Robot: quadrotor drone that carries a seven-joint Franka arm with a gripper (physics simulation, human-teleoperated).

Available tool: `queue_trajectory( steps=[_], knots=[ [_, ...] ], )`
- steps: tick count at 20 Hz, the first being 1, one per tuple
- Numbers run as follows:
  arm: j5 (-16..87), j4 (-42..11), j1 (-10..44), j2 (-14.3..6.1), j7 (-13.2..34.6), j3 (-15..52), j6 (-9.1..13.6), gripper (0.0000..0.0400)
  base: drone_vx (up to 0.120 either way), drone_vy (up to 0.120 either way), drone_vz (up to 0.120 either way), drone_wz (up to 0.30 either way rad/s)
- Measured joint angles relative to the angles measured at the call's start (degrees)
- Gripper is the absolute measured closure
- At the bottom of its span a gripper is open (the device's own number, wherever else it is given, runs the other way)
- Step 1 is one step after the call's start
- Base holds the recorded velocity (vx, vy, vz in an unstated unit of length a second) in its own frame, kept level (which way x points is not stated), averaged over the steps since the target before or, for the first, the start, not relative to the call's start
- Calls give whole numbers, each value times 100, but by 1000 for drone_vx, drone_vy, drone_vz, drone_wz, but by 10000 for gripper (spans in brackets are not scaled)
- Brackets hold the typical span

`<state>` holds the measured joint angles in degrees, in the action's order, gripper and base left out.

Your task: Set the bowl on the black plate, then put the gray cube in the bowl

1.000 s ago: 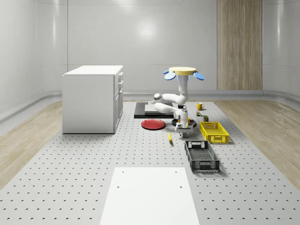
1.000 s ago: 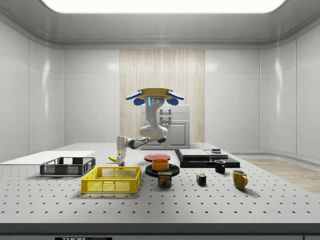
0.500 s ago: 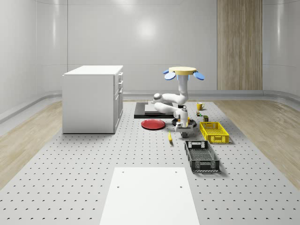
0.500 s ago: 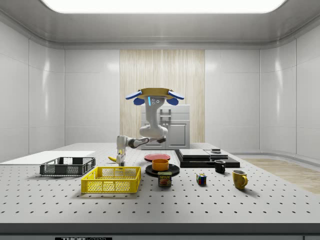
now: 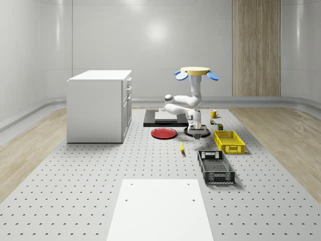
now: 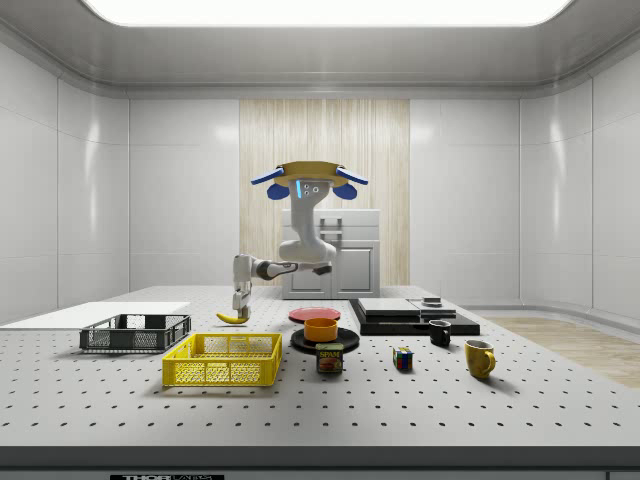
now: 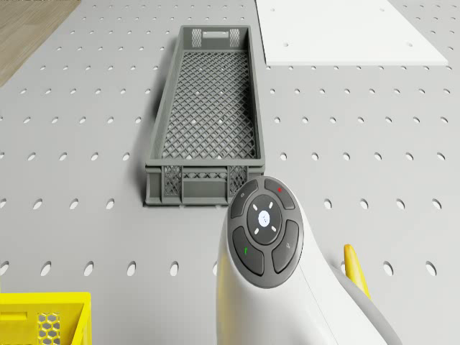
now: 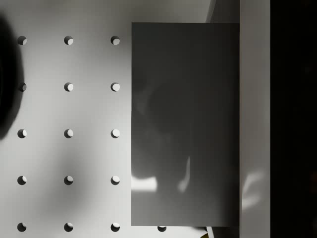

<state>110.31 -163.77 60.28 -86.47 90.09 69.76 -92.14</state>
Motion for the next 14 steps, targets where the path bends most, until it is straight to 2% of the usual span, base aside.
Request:
queue_trajectory(
  steps=[4,6,12,14],
  knots=[
    [-30,-8,-1,-6,3,30,5,149,-100,110,110,0],
    [-38,-9,-1,-10,5,37,4,149,-100,80,0,0],
    [-51,-11,2,-21,9,48,-3,149,107,0,0,0],
    [-53,-11,3,-24,10,50,-6,149,-100,0,0,0]
  ],
)
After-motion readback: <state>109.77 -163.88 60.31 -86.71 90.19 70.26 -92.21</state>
